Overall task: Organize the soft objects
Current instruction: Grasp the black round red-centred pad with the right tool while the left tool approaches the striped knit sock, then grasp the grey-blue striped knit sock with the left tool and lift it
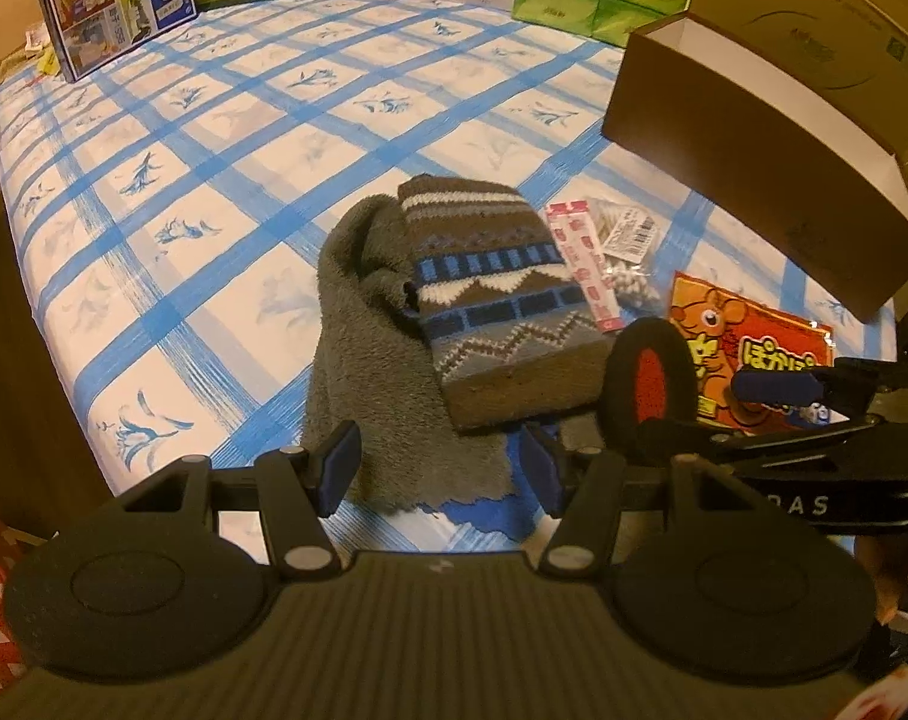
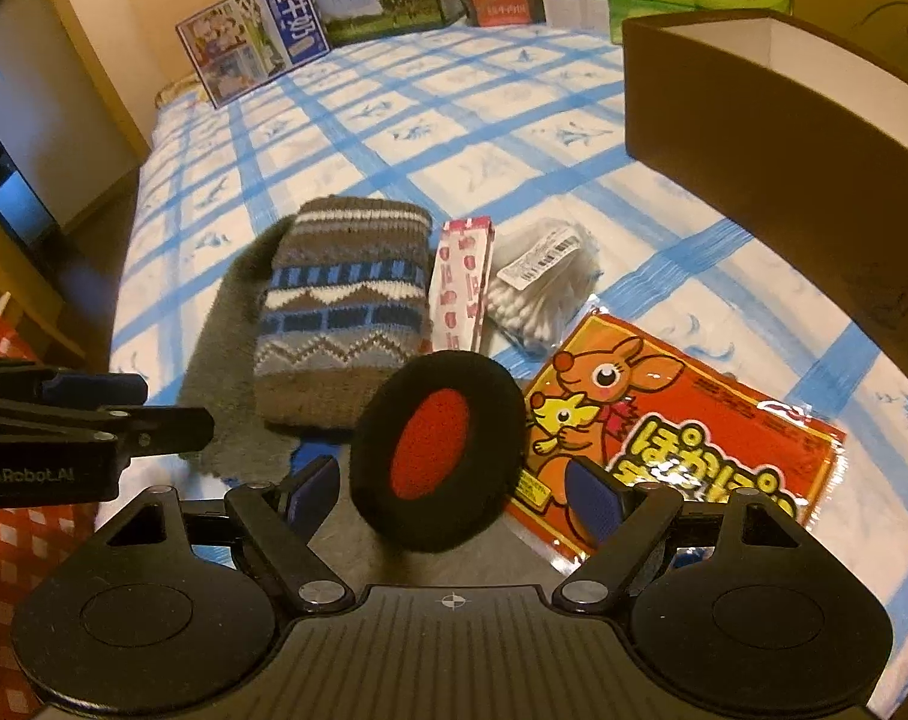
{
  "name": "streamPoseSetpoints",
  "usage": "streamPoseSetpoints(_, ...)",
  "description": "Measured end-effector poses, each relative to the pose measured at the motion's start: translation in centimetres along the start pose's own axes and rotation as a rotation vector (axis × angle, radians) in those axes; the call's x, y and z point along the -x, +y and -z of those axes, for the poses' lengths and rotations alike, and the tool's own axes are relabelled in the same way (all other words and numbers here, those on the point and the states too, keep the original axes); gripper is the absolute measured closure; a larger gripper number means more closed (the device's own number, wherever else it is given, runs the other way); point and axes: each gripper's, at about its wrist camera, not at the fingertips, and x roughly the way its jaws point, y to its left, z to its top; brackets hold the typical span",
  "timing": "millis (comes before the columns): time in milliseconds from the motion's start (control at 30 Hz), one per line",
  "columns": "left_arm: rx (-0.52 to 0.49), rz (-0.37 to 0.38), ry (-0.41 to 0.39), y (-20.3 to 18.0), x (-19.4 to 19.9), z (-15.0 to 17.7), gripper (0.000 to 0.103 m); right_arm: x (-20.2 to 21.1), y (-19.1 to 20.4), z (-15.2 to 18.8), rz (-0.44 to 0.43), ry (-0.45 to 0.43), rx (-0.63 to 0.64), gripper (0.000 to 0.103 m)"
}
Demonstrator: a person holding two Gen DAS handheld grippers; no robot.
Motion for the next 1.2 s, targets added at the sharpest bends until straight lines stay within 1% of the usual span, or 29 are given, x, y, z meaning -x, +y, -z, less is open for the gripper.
streamPoseSetpoints(133, 0.006, 0.001, 0.010, 0.4, -0.5, 0.0, 0.047, -1.2, 0.1, -0.2, 0.004, 0.013, 0.004, 0.021)
streamPoseSetpoints(267, 0.012, -0.002, 0.023, 0.7, -1.1, 0.0, 0.047, -2.0, 0.7, -0.3, 0.004, 0.003, 0.033, 0.021)
streamPoseSetpoints(500, 0.011, 0.002, 0.028, 0.7, -1.3, 0.0, 0.047, -3.4, 2.3, 0.1, 0.041, -0.011, 0.154, 0.022)
streamPoseSetpoints(533, 0.012, 0.002, 0.028, 0.7, -1.3, 0.0, 0.047, -3.4, 2.4, 0.3, 0.046, -0.013, 0.173, 0.023)
streamPoseSetpoints(567, 0.013, 0.002, 0.025, 0.7, -1.3, 0.0, 0.047, -3.5, 2.5, 0.4, 0.055, -0.015, 0.188, 0.032)
streamPoseSetpoints(600, 0.013, 0.004, 0.022, 0.7, -1.2, 0.0, 0.047, -3.5, 2.5, 0.6, 0.066, -0.016, 0.204, 0.036)
streamPoseSetpoints(633, 0.013, 0.005, 0.020, 0.7, -1.1, -0.1, 0.047, -3.4, 2.4, 0.6, 0.065, -0.016, 0.211, 0.036)
streamPoseSetpoints(900, -0.011, 0.042, -0.012, -0.1, -0.4, -0.8, 0.048, -1.5, 0.9, 0.1, 0.034, -0.023, 0.161, 0.040)
streamPoseSetpoints(1000, -0.023, 0.064, -0.019, -0.9, -0.8, -1.3, 0.048, -0.2, 0.0, -0.4, 0.040, -0.054, 0.121, 0.040)
streamPoseSetpoints(1100, -0.038, 0.076, -0.025, -1.6, -1.7, -1.8, 0.047, 0.6, -1.1, -1.1, 0.060, -0.068, 0.076, 0.040)
streamPoseSetpoints(1200, -0.032, 0.096, -0.021, -2.1, -2.7, -2.5, 0.045, 1.2, -2.3, -1.7, 0.080, -0.084, 0.043, 0.040)
